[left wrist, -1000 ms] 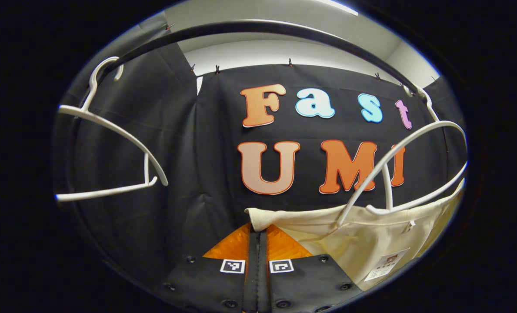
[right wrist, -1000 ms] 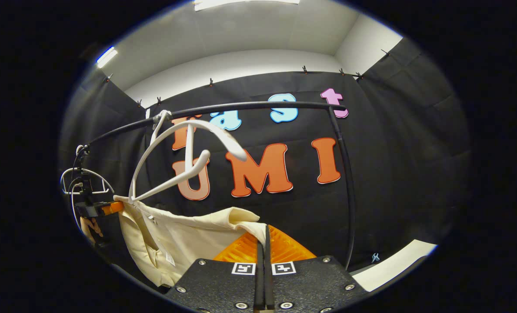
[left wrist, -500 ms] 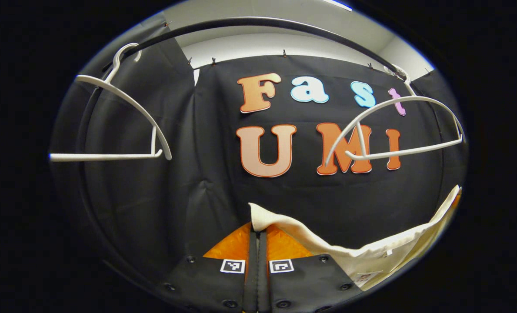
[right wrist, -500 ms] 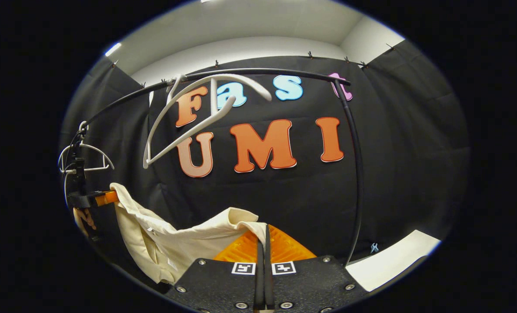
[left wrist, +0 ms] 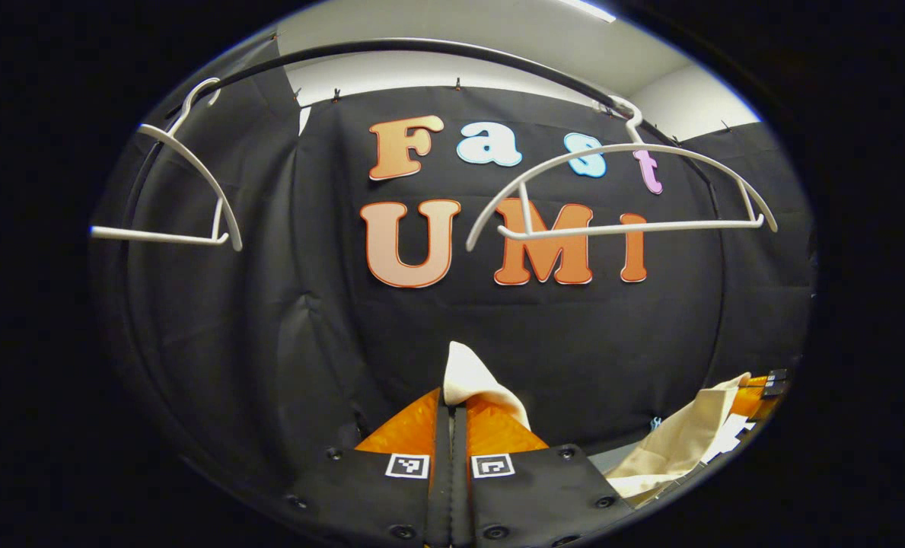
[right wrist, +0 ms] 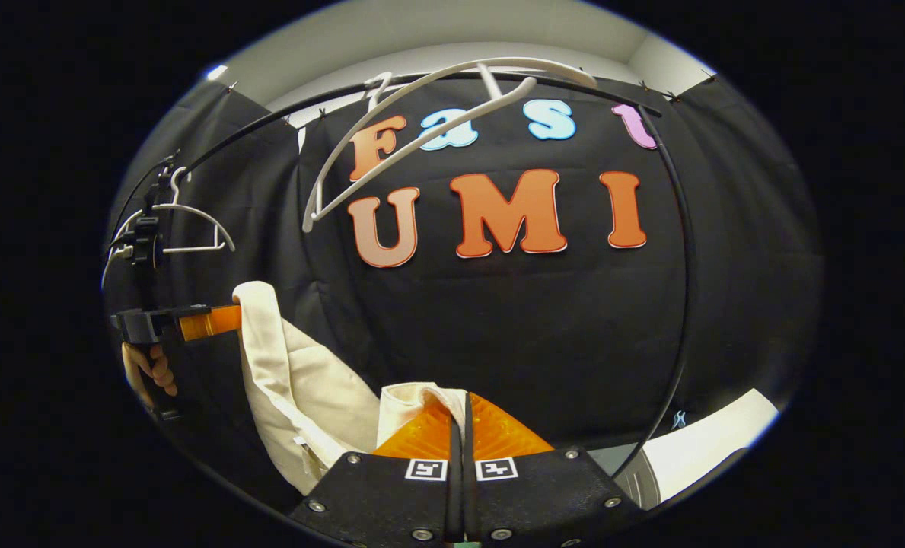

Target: Grasp the clothes on the hanger with both hands and then place them into the laundry hamper below.

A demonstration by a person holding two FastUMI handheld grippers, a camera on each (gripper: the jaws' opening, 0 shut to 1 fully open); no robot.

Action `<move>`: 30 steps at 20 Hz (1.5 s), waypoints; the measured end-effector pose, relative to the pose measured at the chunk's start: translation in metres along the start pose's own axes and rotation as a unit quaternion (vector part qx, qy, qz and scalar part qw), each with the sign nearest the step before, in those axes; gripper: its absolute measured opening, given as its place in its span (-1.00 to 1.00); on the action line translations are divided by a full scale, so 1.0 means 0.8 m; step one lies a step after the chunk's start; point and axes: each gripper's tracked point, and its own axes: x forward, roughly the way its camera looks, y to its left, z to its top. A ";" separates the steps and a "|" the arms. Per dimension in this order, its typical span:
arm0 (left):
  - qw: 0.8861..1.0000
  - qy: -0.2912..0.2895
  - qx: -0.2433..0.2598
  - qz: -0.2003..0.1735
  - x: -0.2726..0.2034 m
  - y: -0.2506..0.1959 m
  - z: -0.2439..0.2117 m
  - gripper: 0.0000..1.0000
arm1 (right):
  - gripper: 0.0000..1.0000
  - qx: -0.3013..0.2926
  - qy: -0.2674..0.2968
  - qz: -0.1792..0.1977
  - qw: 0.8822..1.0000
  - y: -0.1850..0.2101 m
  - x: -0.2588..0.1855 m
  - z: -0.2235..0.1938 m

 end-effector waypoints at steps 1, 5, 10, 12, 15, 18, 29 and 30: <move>1.000 0.008 -0.004 -0.006 -0.004 -0.007 -0.013 -0.87 | -1.00 0.000 0.009 0.006 1.000 0.009 0.002 -0.015; 0.999 0.031 -0.034 -0.019 0.003 -0.023 -0.057 -0.91 | -1.00 0.009 0.032 0.020 0.999 0.035 0.007 -0.062; 0.995 0.076 -0.055 -0.027 0.008 -0.036 -0.126 -0.87 | -1.00 0.005 0.065 0.032 0.997 0.059 0.024 -0.119; 0.993 0.097 -0.059 -0.025 0.004 -0.039 -0.160 -0.87 | -1.00 0.000 0.075 0.035 0.997 0.061 0.028 -0.145; 0.990 0.125 -0.058 -0.027 -0.002 -0.038 -0.209 -0.87 | -1.00 -0.005 0.090 0.035 0.995 0.059 0.029 -0.183; 0.985 0.154 -0.071 -0.024 -0.006 -0.034 -0.260 -0.86 | -1.00 -0.001 0.116 0.030 0.993 0.053 0.033 -0.228; 0.956 0.283 -0.081 -0.002 -0.002 -0.037 -0.466 -0.86 | -1.00 0.011 0.250 0.020 0.968 0.053 0.079 -0.433; 0.951 0.296 -0.083 0.000 -0.001 -0.039 -0.485 -0.86 | -1.00 0.010 0.260 0.019 0.965 0.054 0.082 -0.445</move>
